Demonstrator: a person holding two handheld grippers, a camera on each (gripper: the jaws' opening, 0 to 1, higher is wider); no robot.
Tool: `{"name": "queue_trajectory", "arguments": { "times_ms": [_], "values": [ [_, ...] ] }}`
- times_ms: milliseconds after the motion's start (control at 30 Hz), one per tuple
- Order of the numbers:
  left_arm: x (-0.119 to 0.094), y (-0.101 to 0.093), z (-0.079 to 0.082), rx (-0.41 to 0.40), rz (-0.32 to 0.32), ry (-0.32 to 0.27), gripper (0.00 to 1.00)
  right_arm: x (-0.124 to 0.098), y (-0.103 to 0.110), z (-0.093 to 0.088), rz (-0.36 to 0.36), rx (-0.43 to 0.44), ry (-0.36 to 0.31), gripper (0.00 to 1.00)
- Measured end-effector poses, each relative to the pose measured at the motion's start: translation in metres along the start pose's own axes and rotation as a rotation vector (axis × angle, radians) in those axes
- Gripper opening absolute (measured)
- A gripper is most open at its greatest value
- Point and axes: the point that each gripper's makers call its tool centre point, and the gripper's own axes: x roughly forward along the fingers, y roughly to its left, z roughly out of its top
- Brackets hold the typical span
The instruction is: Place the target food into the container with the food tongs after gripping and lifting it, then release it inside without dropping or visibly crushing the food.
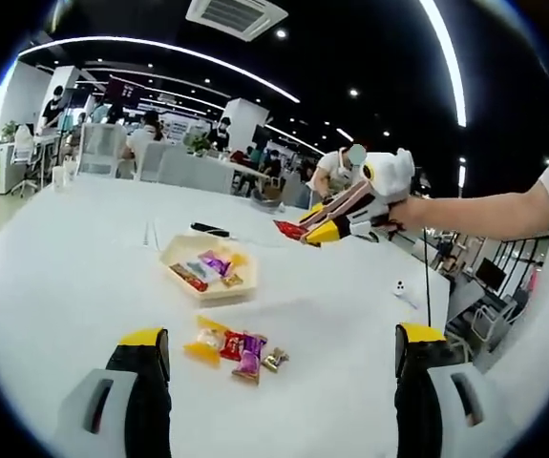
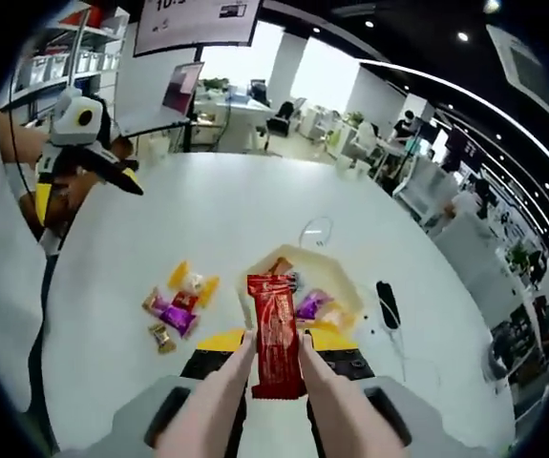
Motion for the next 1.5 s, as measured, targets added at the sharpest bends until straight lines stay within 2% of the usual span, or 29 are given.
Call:
{"name": "queue_trajectory", "arguments": {
  "times_ms": [100,133,200,300,367,400,533,567,600,733,767,833,900,967,1100,1200,1233,1267,1500],
  "values": [
    [0.000,0.001,0.002,0.002,0.001,-0.001,0.99,0.001,-0.001,0.002,-0.001,-0.008,-0.001,0.22],
    [0.000,0.007,0.016,0.015,0.009,-0.020,0.99,0.003,-0.011,0.011,0.001,-0.086,0.007,0.22],
    [0.003,0.009,0.020,0.032,0.006,-0.022,0.99,0.001,-0.021,0.016,-0.007,-0.106,0.003,0.22],
    [0.002,0.008,0.021,0.048,-0.001,0.004,0.99,0.000,-0.026,0.025,0.005,-0.049,-0.037,0.22],
    [0.000,0.008,0.023,0.055,0.002,0.000,0.99,0.005,-0.027,0.024,0.011,-0.080,-0.023,0.22],
    [-0.001,0.009,0.022,0.056,0.007,-0.002,0.99,0.007,-0.027,0.024,0.011,-0.107,-0.015,0.22],
    [-0.002,0.010,0.023,0.055,0.012,-0.008,0.99,0.008,-0.026,0.024,0.013,-0.115,-0.014,0.22],
    [0.001,0.012,0.015,0.029,0.017,0.004,0.99,0.013,-0.028,0.031,0.007,-0.085,-0.045,0.22],
    [0.000,0.008,0.010,0.042,0.012,0.030,0.99,0.015,-0.026,0.032,0.019,-0.065,-0.054,0.22],
    [-0.004,0.004,0.014,0.052,0.014,0.014,0.99,0.021,-0.022,0.028,0.047,-0.126,-0.014,0.22],
    [-0.007,0.007,0.018,0.042,0.036,-0.011,0.99,0.019,-0.033,0.031,0.031,-0.140,-0.009,0.22],
    [-0.007,0.007,0.018,0.032,0.039,-0.021,0.99,0.013,-0.042,0.034,0.022,-0.145,-0.007,0.22],
    [-0.007,0.006,0.016,0.038,0.039,-0.009,0.99,0.008,-0.047,0.037,0.018,-0.159,-0.004,0.22],
    [-0.007,0.006,0.016,0.041,0.040,-0.006,0.99,0.005,-0.048,0.038,0.025,-0.171,0.000,0.22],
    [-0.014,0.001,0.020,0.045,0.067,-0.044,0.99,0.001,-0.050,0.040,0.032,-0.201,0.010,0.22],
    [-0.014,0.000,0.020,0.029,0.072,-0.058,0.99,0.000,-0.053,0.043,0.024,-0.201,0.002,0.22],
    [-0.013,-0.002,0.018,0.028,0.073,-0.054,0.99,0.000,-0.053,0.048,0.028,-0.161,-0.021,0.22],
    [-0.015,-0.006,0.017,0.036,0.078,-0.046,0.99,0.001,-0.053,0.049,0.036,-0.160,-0.023,0.22],
    [-0.018,-0.014,0.022,0.037,0.097,-0.078,0.99,0.008,-0.054,0.057,0.048,-0.207,-0.012,0.22]
  ]
}}
